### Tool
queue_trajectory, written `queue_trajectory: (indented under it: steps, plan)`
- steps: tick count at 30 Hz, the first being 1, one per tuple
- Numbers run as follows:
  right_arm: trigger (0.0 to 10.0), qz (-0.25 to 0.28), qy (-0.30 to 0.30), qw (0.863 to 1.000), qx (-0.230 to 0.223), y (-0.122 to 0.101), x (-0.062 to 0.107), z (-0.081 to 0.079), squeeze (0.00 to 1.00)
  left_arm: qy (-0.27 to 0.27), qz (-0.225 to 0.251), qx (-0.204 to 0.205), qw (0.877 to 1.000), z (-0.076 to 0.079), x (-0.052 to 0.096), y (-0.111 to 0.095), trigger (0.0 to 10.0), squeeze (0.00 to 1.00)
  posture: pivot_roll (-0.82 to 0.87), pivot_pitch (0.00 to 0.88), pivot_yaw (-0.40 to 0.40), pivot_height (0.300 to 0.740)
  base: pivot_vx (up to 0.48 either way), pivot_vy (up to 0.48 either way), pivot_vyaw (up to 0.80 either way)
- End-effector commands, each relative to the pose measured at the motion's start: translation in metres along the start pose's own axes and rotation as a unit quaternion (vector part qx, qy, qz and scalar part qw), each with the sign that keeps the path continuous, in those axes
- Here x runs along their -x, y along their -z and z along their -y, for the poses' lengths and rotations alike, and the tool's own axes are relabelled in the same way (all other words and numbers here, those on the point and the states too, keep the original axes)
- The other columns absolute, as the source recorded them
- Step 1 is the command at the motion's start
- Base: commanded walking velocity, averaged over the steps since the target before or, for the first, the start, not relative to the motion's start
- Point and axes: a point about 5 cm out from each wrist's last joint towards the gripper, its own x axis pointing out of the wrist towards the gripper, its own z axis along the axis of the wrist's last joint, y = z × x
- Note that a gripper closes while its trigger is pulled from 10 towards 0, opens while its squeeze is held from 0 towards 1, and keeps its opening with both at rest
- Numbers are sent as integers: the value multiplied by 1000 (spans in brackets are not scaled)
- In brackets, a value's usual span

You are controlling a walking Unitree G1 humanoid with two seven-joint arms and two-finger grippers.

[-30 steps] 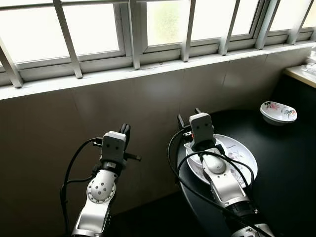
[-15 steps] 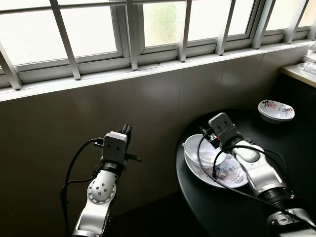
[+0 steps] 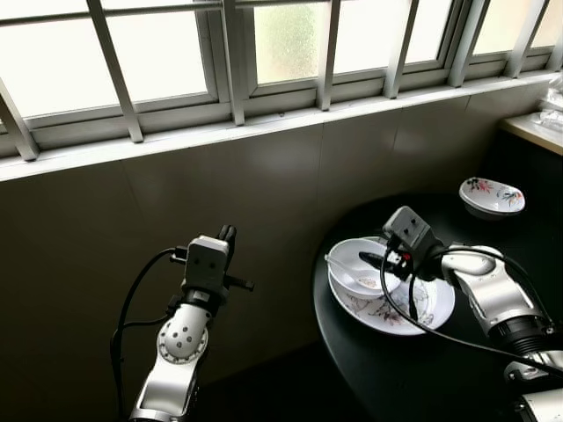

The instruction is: Kitchen organization

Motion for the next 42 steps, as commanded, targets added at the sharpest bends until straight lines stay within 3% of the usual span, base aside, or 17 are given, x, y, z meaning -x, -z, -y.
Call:
queue_trajectory:
  steps: [1, 5, 14, 31, 34, 42]
  plan:
    - [10000, -12, 0, 1000, 8, 0, -3, 5, 0, 2, 0, -3, 1000, -2, -2, -1, 10000, 0, -69, 0, 24, 740, 0, 0, 0]
    - [10000, -17, -12, 1000, -12, 3, -10, 3, 0, 0, -1, -5, 1000, -3, -2, -1, 10000, 0, -63, 0, 22, 740, 0, 0, 0]
    - [10000, -14, -5, 1000, -10, 1, -23, 0, 0, -2, -2, -6, 1000, -3, -2, 0, 10000, 0, -52, 0, 21, 740, 0, 0, 0]
    - [10000, -34, -23, 999, 5, 5, -46, -25, 0, -4, -8, -8, 1000, -2, 0, 2, 10000, 0, -39, 0, 13, 740, 0, 0, 0]
    - [10000, -52, -10, 998, 25, 9, -52, -33, 0, -6, -12, -9, 1000, -2, 1, 4, 10000, 0, -35, 0, 11, 740, 0, 0, 0]
    - [10000, -75, 19, 997, 28, 14, -56, -37, 0, -8, -15, -10, 1000, -3, 2, 5, 10000, 0, -25, 0, 6, 740, 0, 0, 0]
